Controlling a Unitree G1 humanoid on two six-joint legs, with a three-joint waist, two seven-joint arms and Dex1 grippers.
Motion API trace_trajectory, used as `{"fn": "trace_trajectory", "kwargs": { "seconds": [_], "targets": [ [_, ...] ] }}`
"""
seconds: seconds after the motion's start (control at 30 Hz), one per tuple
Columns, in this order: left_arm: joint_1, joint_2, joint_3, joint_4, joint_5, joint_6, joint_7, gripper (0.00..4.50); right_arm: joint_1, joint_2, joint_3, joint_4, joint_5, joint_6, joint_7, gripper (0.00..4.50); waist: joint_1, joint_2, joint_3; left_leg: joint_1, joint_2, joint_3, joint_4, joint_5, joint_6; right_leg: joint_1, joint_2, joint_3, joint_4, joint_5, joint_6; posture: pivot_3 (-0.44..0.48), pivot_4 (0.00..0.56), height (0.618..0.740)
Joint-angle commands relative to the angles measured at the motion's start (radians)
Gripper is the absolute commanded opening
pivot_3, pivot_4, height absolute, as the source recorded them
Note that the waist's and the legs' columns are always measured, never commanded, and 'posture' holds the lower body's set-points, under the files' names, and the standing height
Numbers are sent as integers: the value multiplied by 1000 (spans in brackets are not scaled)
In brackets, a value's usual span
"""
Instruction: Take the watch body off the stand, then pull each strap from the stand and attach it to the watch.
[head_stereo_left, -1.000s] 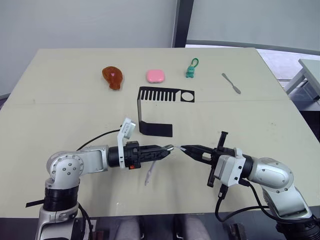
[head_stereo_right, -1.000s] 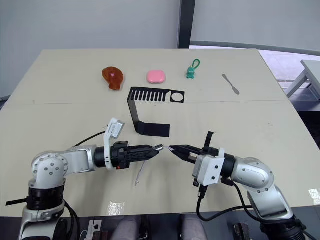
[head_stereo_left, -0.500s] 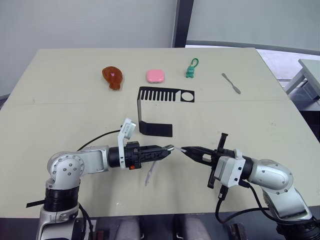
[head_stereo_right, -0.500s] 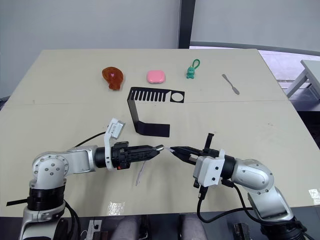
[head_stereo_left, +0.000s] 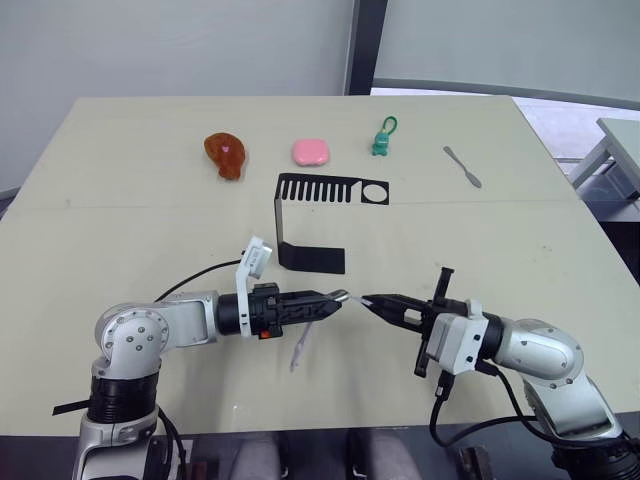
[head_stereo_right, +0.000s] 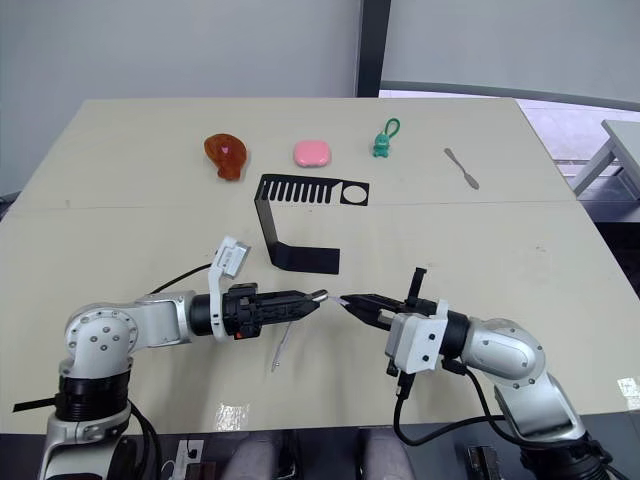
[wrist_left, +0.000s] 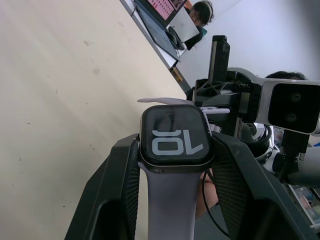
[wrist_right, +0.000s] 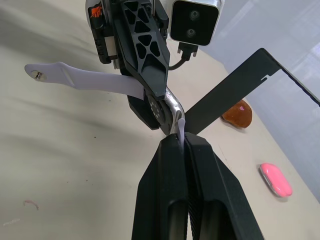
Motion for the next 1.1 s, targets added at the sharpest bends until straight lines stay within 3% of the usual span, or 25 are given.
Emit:
{"fn": "trace_trajectory", "kwargs": {
  "seconds": [0.03,1.1],
  "targets": [
    [6,-6,0,-10,-26,-14,-5,1594,-6,4,2,-21,5,-16,-13,0,0,0,0,0,0,0,0,0,0,0,0,0,0,0,0,0,150,740],
    [10,3,-27,-9,6,-30,2,1594,-17,4,8,-13,10,-24,-9,0,0,0,0,0,0,0,0,0,0,0,0,0,0,0,0,0,150,740]
  ]
}}
